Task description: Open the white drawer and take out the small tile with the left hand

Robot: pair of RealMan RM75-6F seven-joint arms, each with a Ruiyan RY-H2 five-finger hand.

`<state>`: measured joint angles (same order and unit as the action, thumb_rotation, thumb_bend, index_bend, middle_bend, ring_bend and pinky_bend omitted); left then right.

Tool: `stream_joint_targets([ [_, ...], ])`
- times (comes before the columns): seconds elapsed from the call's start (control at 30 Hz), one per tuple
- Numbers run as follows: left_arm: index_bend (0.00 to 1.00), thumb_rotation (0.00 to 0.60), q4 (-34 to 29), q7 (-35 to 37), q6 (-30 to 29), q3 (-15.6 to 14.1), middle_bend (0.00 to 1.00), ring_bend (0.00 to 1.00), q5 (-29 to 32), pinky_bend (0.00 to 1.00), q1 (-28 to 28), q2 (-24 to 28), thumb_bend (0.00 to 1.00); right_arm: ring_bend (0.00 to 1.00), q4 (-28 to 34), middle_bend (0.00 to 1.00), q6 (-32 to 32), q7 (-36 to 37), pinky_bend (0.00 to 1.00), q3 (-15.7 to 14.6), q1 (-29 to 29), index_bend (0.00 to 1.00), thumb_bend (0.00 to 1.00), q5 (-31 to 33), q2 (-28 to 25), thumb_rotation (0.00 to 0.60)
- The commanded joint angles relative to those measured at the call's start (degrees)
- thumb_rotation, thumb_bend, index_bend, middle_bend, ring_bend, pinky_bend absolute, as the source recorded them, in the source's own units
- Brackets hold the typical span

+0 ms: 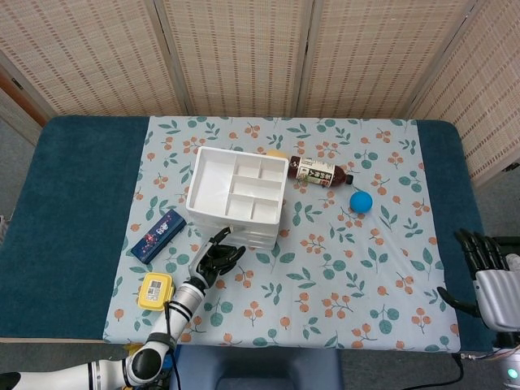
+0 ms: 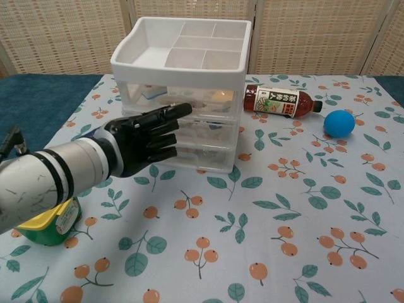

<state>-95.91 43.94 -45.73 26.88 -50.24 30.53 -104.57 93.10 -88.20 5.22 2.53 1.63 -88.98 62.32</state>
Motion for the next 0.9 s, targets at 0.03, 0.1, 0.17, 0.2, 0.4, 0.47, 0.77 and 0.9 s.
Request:
stream_joint_targets([
  [0.03, 0.33, 0.6, -0.1, 0.0, 0.0, -0.1, 0.98, 1.0, 0.0, 1.0, -0.2, -0.1, 0.29, 0.0, 0.0, 0.04, 0.0, 0.0, 0.0, 0.0, 0.0, 0.0, 0.2, 0.0, 0.0, 0.6],
  [0.1, 0.33, 0.6, -0.2, 0.1, 0.0, -0.3, 0.98, 1.0, -0.2, 1.0, -0.4, 0.0, 0.29, 0.0, 0.0, 0.04, -0.1, 0.0, 0.0, 0.0, 0.0, 0.0, 0.2, -0.1, -0.1, 0.6],
  [0.17, 0.33, 0.6, -0.4, 0.1, 0.0, -0.5, 0.98, 1.0, -0.3, 1.0, -0.7, 0.0, 0.29, 0.0, 0.0, 0.04, -0.1, 0.1, 0.0, 0.0, -0.1, 0.0, 0.2, -0.1, -0.1, 0.6],
  [0.2, 0.33, 0.6, -0.6, 0.2, 0.0, -0.6, 0.98, 1.0, -0.4, 1.0, -0.8, 0.1, 0.29, 0.0, 0.0, 0.04, -0.1, 0.1, 0.0, 0.0, -0.1, 0.0, 0.2, -0.1, 0.0, 0.6],
  [0.4, 0.34, 0.6, -1.8, 0.4, -0.5, -1.2, 0.98, 1.0, -1.8, 1.0, -2.0, 0.5, 0.29, 0.0, 0.1, 0.04, -0.3, 0.1, 0.0, -0.1, -0.1, 0.0, 0.2, -0.4, 0.0, 0.6],
  [0.47, 0.34, 0.6, -2.2, 0.5, -0.4, -1.5, 0.98, 1.0, -2.1, 1.0, -2.3, 0.8, 0.29, 0.0, 0.2, 0.04, -0.4, 0.1, 0.0, -0.1, -0.2, 0.0, 0.2, -0.5, -0.1, 0.6],
  [0.77, 0.26, 0.6, -3.3, 0.4, -0.5, -2.9, 0.97, 1.0, -3.5, 1.0, -3.4, 1.4, 0.29, 0.0, 0.2, 0.04, -0.6, 0.1, 0.0, -0.2, -0.3, 0.0, 0.2, -0.8, 0.0, 0.6],
  [0.9, 0.16, 0.6, -4.5, -0.3, -1.3, -3.9, 0.97, 1.0, -3.8, 1.0, -4.2, 1.9, 0.29, 0.0, 0.1, 0.04, -0.5, 0.1, 0.0, -0.2, -0.2, 0.0, 0.2, -0.8, 0.0, 0.6],
])
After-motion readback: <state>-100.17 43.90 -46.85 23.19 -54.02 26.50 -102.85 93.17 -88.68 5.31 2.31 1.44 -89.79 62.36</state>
